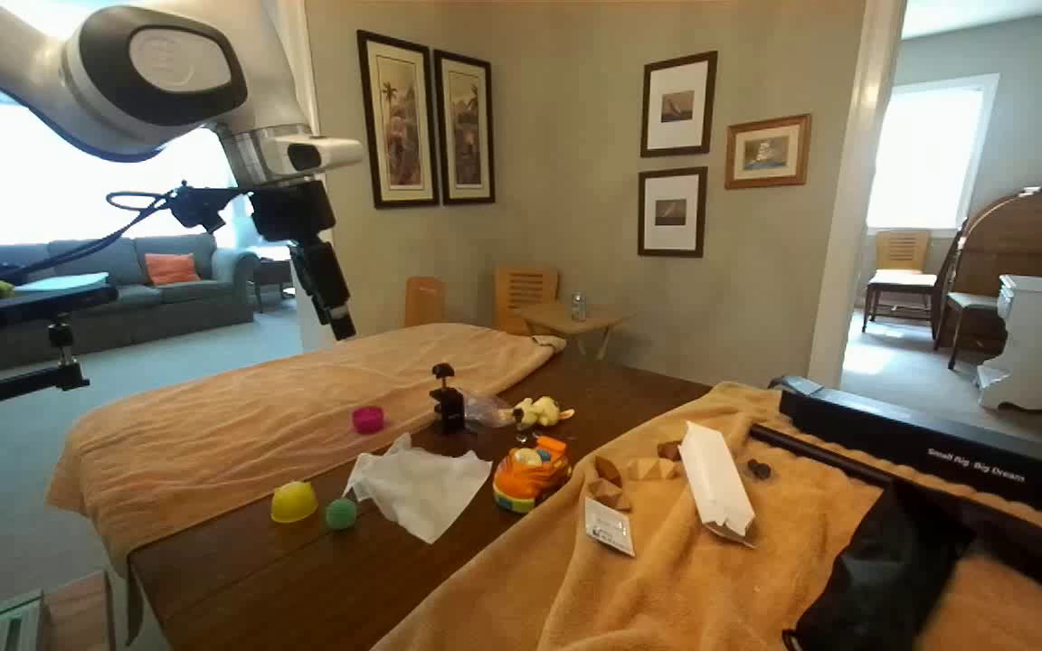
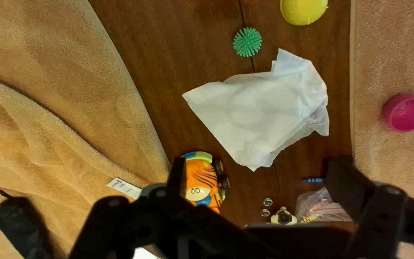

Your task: Move the toy car on the table

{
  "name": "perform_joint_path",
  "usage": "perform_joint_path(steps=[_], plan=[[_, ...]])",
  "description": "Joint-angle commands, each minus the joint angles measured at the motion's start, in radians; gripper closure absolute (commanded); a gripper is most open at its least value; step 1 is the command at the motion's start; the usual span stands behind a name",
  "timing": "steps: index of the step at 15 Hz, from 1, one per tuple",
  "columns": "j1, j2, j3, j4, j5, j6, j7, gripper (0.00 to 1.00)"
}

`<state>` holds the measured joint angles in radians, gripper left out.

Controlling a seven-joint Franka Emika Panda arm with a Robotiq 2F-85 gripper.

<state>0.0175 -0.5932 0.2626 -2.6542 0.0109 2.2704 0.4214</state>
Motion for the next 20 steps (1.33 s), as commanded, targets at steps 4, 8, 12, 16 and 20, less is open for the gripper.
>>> perform_joint_path(steps=[4,8,12,16,20], plan=[[0.009,0.001,-0.009,0.002,-0.007,-0.003,0.005,0.00],[0.009,0.001,-0.009,0.002,-0.007,-0.003,0.005,0.00],[0.009,0.001,-0.009,0.002,-0.007,-0.003,0.005,0.00],[0.045,0.023,-0.093,0.004,0.034,0.020,-0.138,0.00],[0.034,0.062,-0.230,0.003,0.001,0.092,-0.394,0.00]])
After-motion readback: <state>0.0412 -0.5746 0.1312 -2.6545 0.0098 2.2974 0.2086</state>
